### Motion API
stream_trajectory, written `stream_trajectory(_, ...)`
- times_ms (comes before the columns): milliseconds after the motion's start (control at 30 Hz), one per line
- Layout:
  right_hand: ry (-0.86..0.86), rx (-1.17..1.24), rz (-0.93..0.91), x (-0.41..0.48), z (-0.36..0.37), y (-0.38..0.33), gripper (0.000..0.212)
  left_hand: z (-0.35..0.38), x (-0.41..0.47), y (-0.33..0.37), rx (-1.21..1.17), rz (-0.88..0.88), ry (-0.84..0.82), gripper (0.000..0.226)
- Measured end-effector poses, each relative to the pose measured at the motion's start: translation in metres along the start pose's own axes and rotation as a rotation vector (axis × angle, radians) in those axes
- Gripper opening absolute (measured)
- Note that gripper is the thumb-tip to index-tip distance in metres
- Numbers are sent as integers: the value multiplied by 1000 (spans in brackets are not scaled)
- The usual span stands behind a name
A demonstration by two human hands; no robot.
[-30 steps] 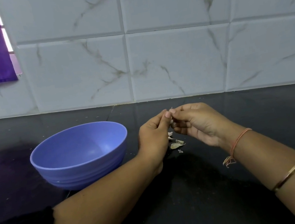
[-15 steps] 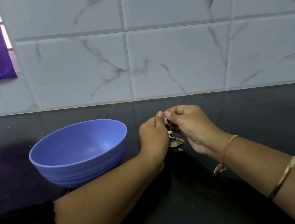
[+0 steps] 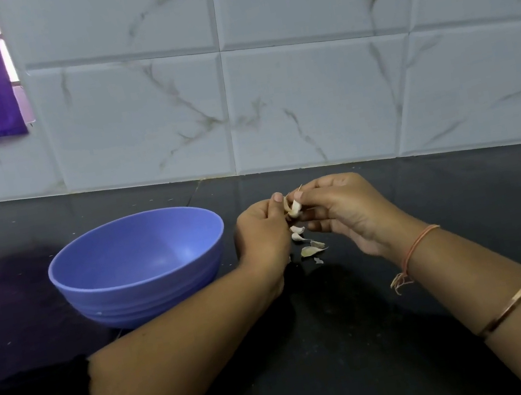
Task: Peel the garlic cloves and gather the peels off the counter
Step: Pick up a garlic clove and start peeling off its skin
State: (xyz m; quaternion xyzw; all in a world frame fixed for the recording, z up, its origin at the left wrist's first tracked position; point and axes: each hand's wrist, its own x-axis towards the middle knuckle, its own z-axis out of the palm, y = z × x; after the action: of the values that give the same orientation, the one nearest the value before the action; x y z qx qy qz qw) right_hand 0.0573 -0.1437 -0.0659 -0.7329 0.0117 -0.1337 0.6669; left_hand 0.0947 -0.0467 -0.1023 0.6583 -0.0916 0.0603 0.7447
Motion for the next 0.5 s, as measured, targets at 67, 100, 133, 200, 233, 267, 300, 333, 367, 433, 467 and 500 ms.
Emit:
stream_trajectory(67,-4,10,26,-1,0,-1,10,-1,1,-1,26,11,4,36)
stream_trajectory(100,-5,14,37,-2,0,-1,8,-1,1,0,37,13,10,34)
stream_trajectory(133,-2,15,44,-2,-1,-1,8,-1,1,0,48,12,18,33)
stream_trajectory(200,21,12,52,-1,-2,-1,9,-2,0,1,56,2,34,33)
stream_trajectory(233,40,15,52,0,-4,-1,10,-2,1,1,48,-2,42,33)
stream_trajectory(267,57,21,52,0,-5,-1,11,-2,1,1,37,-4,46,34)
stream_trajectory(300,70,31,53,1,-6,-1,12,-3,0,2,37,-4,42,33)
stream_trajectory(333,77,46,57,1,-7,-1,13,-3,-1,2,52,3,35,30)
stream_trajectory(367,78,67,63,2,-7,-1,14,-4,-2,2,76,16,27,25)
stream_trajectory(433,72,105,75,2,-7,-1,14,-4,-4,1,110,46,-2,16)
stream_trajectory(467,68,116,80,1,-7,-1,14,-3,-6,1,113,59,-21,17)
stream_trajectory(500,63,126,84,1,-7,-1,15,-3,-7,2,106,66,-40,18)
